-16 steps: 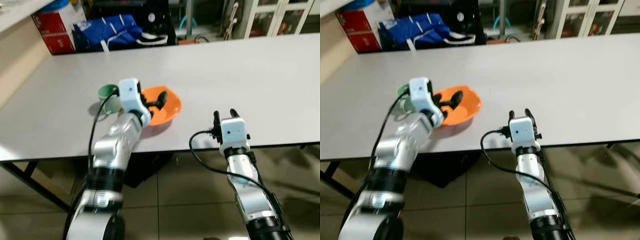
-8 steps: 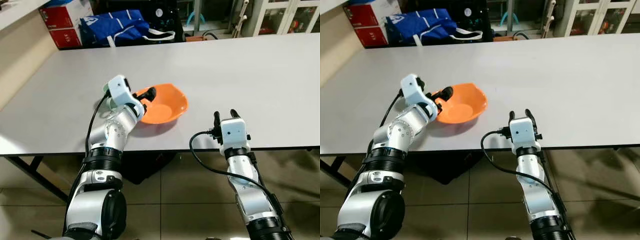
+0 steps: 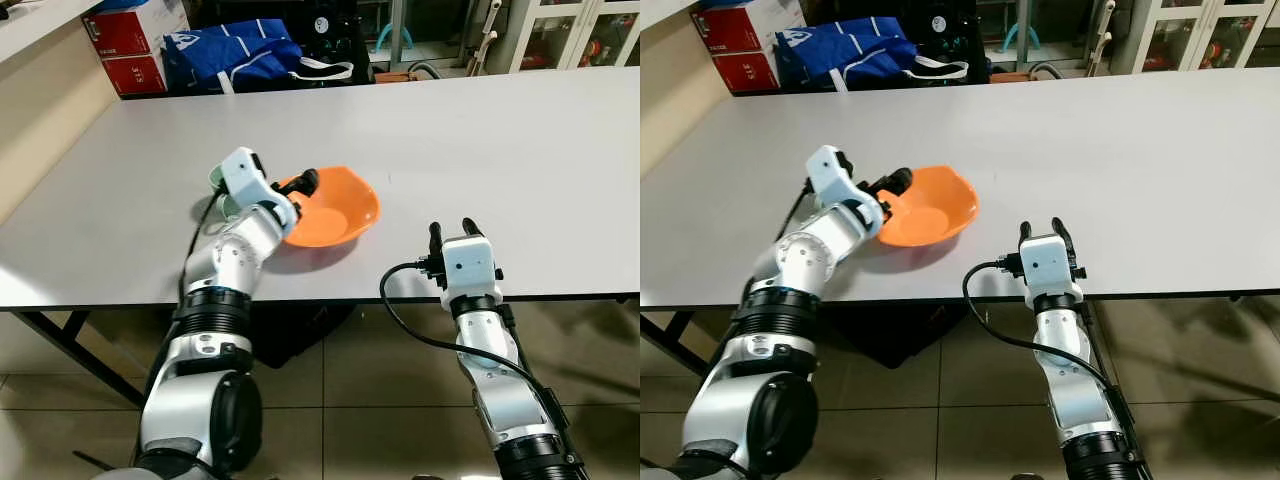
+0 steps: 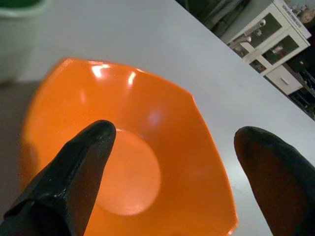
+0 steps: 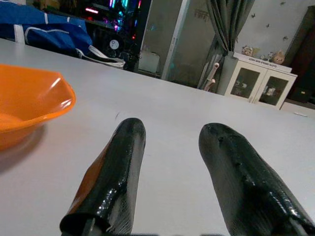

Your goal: Setting the table

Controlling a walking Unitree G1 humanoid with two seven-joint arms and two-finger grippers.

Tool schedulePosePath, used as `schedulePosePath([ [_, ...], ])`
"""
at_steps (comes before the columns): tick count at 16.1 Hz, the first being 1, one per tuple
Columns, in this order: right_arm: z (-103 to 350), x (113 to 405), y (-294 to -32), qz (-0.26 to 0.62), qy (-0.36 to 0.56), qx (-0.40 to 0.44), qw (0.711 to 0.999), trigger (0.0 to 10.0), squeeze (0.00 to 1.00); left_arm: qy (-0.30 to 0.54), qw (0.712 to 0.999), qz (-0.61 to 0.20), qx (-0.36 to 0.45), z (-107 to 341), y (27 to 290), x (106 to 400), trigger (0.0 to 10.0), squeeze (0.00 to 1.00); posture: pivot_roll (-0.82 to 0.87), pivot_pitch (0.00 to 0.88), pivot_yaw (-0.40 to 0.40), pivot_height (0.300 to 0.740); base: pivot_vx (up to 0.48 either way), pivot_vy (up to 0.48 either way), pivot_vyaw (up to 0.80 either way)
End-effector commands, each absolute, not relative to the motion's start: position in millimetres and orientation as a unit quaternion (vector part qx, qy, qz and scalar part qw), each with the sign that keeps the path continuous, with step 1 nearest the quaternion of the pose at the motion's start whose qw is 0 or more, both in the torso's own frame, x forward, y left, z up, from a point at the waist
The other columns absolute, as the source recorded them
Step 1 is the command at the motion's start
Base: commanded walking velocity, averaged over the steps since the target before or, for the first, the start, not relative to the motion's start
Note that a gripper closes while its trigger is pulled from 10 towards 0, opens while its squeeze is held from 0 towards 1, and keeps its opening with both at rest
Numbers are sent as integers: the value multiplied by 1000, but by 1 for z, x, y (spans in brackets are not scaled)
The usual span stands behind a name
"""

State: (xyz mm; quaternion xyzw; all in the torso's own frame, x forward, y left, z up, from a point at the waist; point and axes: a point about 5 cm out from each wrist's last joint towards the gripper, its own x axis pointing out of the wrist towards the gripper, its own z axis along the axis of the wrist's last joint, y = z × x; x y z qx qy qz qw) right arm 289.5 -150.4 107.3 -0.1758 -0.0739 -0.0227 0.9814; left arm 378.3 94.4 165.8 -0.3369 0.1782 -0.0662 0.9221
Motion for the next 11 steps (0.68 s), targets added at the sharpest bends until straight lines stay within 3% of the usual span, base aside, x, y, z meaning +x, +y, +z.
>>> schedulePosePath([
  [1,108,288,-148,-22,-74,-178,981,10000,0,184,920,-61,-340,169,93,380,10000,1000,-226,0,131,740,0,0,0],
  [11,106,286,-148,-27,-66,-178,981,10000,0,200,916,-28,-347,170,96,385,10000,1000,-230,0,143,740,0,0,0],
])
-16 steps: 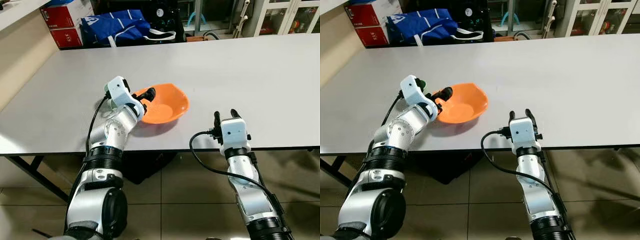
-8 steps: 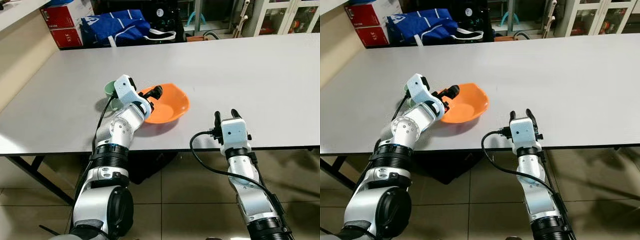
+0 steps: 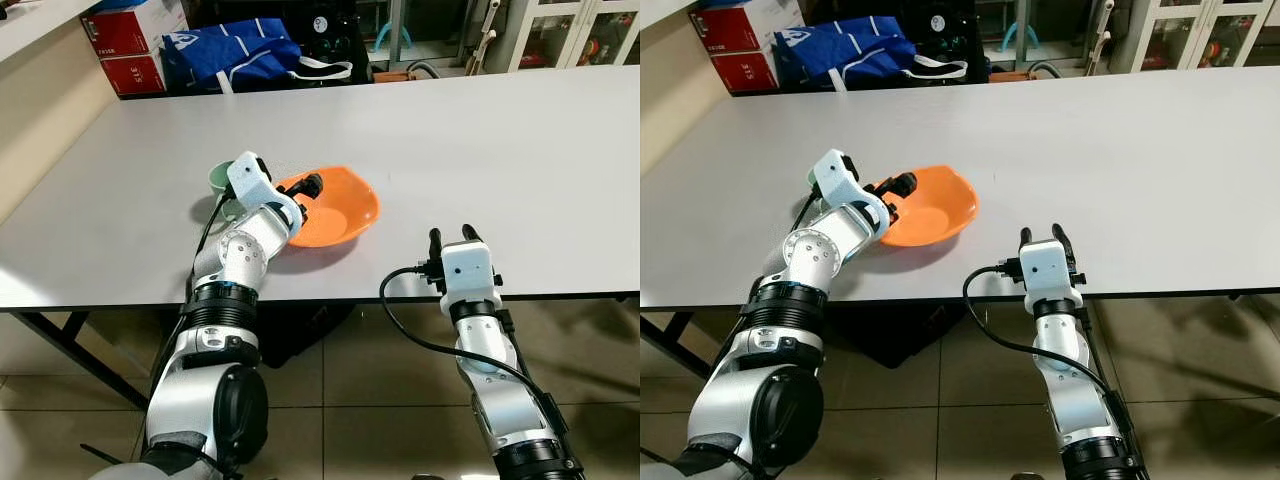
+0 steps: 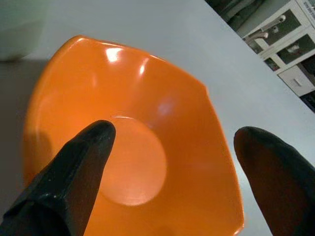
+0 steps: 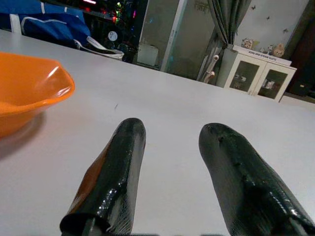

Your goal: Setting the table

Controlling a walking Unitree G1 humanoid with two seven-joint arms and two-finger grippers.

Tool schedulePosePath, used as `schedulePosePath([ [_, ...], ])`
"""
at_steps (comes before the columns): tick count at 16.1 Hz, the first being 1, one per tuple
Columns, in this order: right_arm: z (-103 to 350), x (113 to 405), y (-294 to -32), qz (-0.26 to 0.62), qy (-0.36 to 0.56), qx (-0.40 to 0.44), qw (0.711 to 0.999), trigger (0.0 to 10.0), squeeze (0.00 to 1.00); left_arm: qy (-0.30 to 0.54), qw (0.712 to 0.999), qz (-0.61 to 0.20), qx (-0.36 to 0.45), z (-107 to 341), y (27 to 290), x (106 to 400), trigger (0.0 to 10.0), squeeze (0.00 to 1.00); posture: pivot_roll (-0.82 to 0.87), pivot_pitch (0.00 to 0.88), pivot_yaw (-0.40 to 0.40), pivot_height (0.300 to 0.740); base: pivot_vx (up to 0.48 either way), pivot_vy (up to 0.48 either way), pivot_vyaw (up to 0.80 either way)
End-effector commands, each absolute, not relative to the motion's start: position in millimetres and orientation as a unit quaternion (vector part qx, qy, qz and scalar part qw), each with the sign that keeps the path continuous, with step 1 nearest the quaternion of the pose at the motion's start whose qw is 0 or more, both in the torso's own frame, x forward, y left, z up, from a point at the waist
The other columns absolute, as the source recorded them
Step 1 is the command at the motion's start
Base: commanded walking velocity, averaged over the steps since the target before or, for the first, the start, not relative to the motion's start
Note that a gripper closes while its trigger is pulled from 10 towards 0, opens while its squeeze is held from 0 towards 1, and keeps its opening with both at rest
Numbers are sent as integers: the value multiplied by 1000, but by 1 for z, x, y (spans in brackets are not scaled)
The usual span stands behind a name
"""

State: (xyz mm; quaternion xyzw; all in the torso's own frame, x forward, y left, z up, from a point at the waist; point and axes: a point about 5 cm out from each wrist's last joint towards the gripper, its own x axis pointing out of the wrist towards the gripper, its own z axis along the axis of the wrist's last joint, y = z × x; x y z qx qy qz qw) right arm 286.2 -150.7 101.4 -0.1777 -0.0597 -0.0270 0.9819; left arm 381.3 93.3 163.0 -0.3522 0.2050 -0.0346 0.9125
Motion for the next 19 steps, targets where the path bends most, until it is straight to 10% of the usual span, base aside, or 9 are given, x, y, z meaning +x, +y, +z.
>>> schedulePosePath([
  [1,106,286,-148,-28,-65,-178,982,10000,0,202,914,-27,-351,170,96,385,10000,1000,-230,0,144,740,0,0,0],
  [14,104,284,-148,-31,-63,-180,981,10000,0,243,893,-11,-378,161,83,385,10000,867,-243,0,156,740,0,0,0],
  [18,104,283,-148,-33,-61,-180,981,10000,0,266,888,-5,-374,156,84,386,10000,294,-248,0,157,740,0,0,0],
  [19,103,283,-148,-33,-60,-181,981,10000,0,262,890,-1,-373,156,86,386,10000,290,-248,0,157,740,0,0,0],
])
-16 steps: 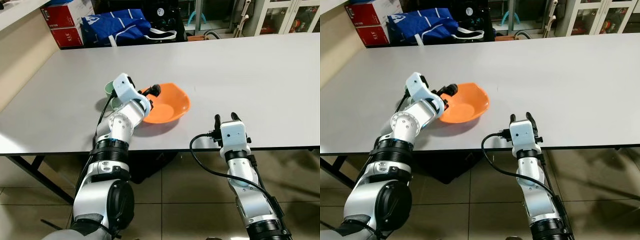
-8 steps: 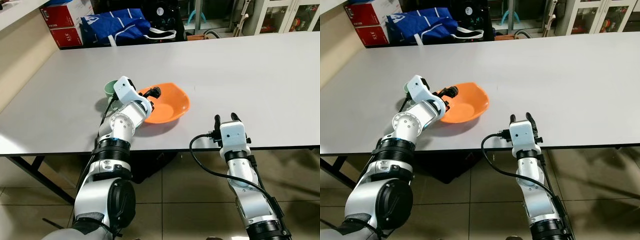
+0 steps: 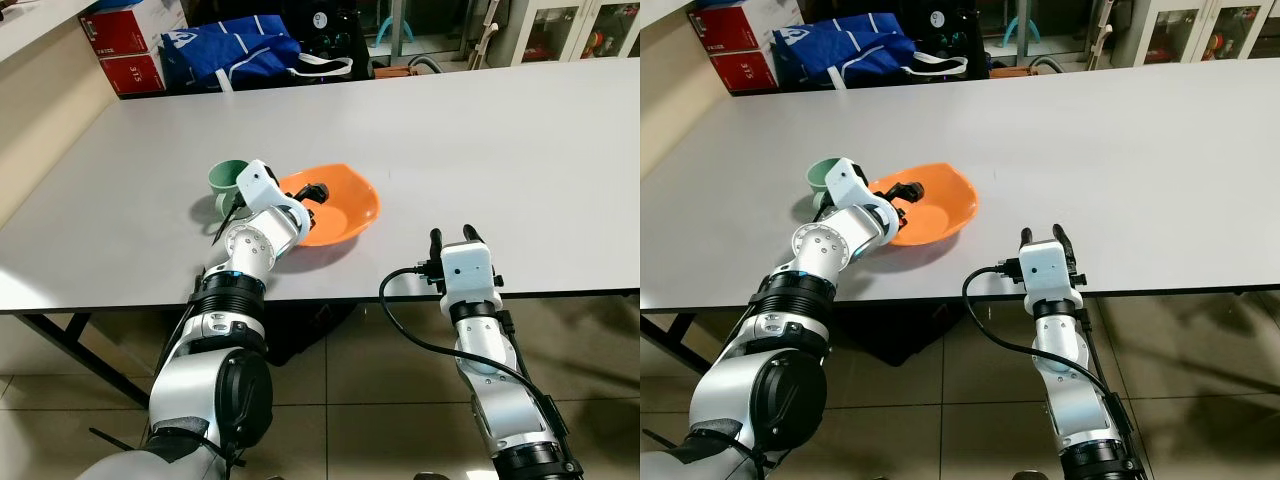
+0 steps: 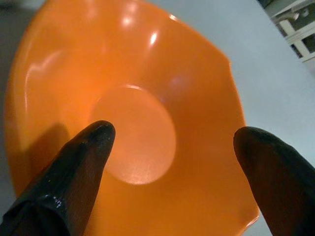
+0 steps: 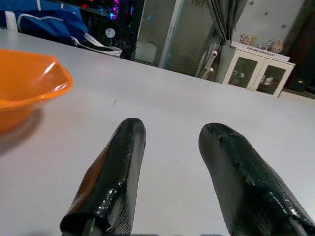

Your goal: Setting the table

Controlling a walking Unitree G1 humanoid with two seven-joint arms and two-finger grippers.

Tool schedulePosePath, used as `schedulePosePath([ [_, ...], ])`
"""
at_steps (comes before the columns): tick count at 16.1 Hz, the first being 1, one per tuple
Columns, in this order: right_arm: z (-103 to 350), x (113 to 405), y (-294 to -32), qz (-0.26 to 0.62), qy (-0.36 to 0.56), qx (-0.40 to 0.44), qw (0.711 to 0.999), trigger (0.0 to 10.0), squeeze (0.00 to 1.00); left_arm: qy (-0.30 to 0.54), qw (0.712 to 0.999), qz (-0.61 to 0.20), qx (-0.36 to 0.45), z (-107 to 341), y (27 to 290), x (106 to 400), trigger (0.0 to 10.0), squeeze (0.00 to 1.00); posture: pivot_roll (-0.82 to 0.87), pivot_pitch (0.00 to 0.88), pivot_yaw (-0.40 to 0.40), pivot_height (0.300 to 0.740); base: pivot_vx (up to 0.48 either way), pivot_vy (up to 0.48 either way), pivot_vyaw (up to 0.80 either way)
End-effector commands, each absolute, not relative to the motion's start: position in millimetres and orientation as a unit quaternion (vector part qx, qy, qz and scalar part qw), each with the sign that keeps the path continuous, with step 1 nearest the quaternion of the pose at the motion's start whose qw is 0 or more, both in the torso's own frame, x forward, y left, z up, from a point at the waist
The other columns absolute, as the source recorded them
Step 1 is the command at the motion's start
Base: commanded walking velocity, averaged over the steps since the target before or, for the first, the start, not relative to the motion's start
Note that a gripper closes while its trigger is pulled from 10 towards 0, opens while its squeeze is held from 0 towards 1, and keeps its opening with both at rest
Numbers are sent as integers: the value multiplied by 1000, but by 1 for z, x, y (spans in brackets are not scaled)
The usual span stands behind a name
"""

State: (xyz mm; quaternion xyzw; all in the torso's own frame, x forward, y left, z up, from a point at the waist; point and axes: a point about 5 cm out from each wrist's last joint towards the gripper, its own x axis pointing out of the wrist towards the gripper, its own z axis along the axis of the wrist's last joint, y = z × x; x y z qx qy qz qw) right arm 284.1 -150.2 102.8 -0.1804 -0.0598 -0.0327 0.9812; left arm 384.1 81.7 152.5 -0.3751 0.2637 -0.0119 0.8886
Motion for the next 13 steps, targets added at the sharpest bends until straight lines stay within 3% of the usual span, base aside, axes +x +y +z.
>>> schedulePosePath([
  [1,103,283,-148,-33,-60,-181,981,10000,0,261,890,1,-372,156,87,387,10000,286,-247,0,156,740,0,0,0],
  [9,103,282,-149,-34,-56,-183,981,10000,0,239,905,52,-349,158,123,395,10000,141,-245,4,153,740,0,0,0],
  [13,104,281,-151,-32,-58,-186,980,10000,0,171,915,23,-364,189,119,403,10000,75,-246,8,147,740,0,0,0],
])
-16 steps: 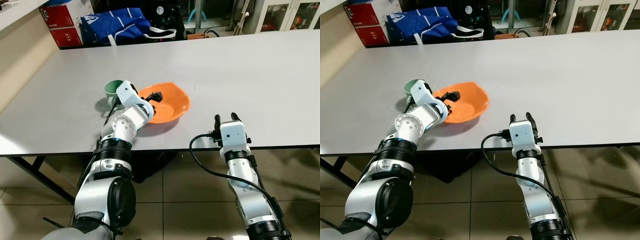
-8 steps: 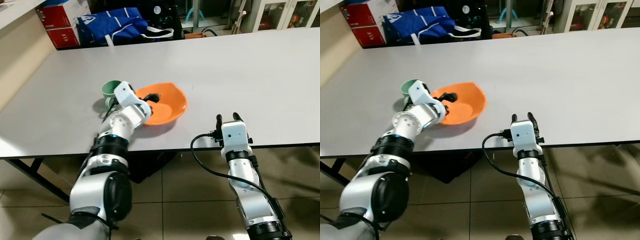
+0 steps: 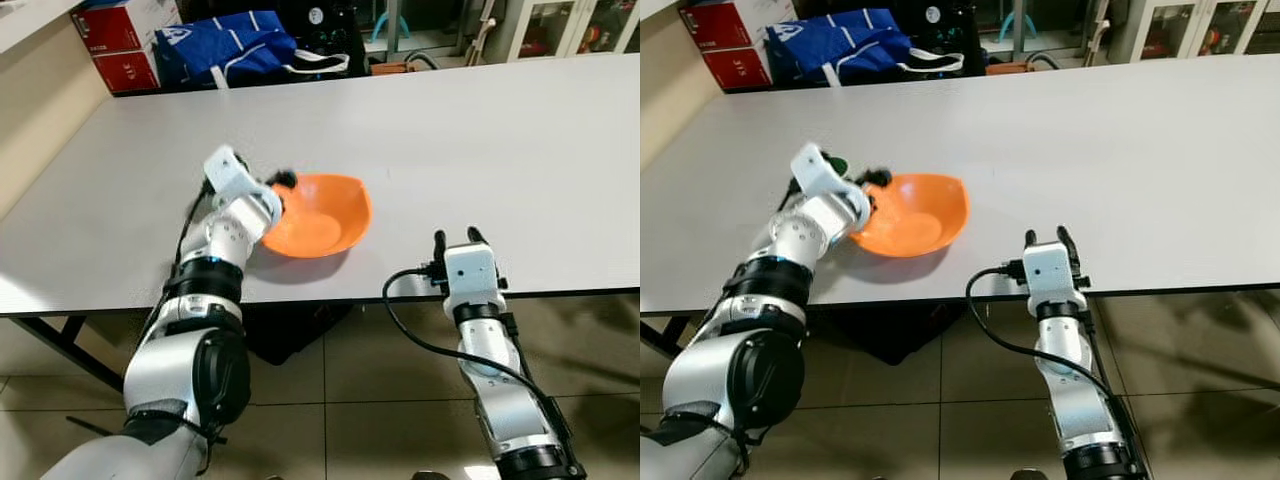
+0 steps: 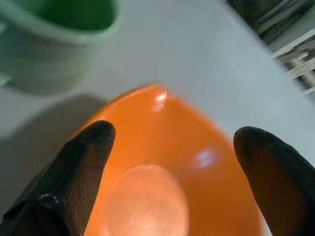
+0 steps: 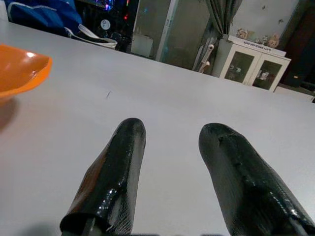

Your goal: Setting the table

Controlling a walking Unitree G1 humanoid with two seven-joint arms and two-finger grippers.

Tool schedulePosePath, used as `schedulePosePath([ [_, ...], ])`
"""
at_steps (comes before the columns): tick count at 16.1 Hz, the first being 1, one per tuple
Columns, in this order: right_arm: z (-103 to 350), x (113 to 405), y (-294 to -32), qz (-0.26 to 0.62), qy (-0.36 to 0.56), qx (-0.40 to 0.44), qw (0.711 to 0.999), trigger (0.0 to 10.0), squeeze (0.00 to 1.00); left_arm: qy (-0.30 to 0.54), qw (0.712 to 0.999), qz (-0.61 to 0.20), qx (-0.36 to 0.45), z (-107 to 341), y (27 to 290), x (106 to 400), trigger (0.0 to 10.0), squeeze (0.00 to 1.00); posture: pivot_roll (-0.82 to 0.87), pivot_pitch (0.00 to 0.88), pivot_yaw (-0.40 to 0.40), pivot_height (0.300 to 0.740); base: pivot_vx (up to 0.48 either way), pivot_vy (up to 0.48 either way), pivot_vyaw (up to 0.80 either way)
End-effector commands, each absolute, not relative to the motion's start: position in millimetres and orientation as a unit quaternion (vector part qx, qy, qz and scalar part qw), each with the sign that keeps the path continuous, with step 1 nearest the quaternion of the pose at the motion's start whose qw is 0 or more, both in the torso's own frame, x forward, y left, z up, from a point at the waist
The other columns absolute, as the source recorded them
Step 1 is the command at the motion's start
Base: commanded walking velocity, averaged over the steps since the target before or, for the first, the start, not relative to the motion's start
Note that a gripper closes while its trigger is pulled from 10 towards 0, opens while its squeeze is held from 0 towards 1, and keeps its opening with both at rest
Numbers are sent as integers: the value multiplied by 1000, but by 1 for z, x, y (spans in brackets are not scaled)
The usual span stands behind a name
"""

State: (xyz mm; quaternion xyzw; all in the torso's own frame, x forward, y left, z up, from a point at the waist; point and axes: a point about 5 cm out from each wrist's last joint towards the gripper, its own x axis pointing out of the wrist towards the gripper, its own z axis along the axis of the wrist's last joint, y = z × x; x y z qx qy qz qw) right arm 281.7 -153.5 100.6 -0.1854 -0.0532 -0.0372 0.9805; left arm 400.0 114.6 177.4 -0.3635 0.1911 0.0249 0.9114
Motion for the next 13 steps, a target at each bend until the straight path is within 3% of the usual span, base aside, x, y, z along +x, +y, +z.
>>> schedulePosePath([
  [1,104,281,-151,-31,-58,-187,980,10000,0,138,920,-4,-367,203,113,404,10000,59,-245,8,146,740,0,0,0],
  [3,105,281,-151,-29,-61,-188,980,10000,0,64,936,-59,-341,226,98,399,10000,0,-245,10,142,740,0,0,0],
  [7,107,281,-151,-28,-64,-186,980,10000,0,-9,943,-116,-311,250,90,385,10000,0,-239,10,137,740,0,0,0],
  [9,112,282,-149,-26,-75,-169,982,10000,0,-44,960,-154,-229,250,93,363,10000,0,-237,9,140,740,0,0,0],
  [10,118,282,-148,-26,-83,-164,983,10000,0,-53,974,-170,-141,234,108,340,10000,0,-229,9,140,740,0,0,0],
  [13,114,280,-150,-20,-80,-170,982,10000,0,-9,984,-167,-64,199,153,304,10000,0,-188,0,136,740,0,0,0],
])
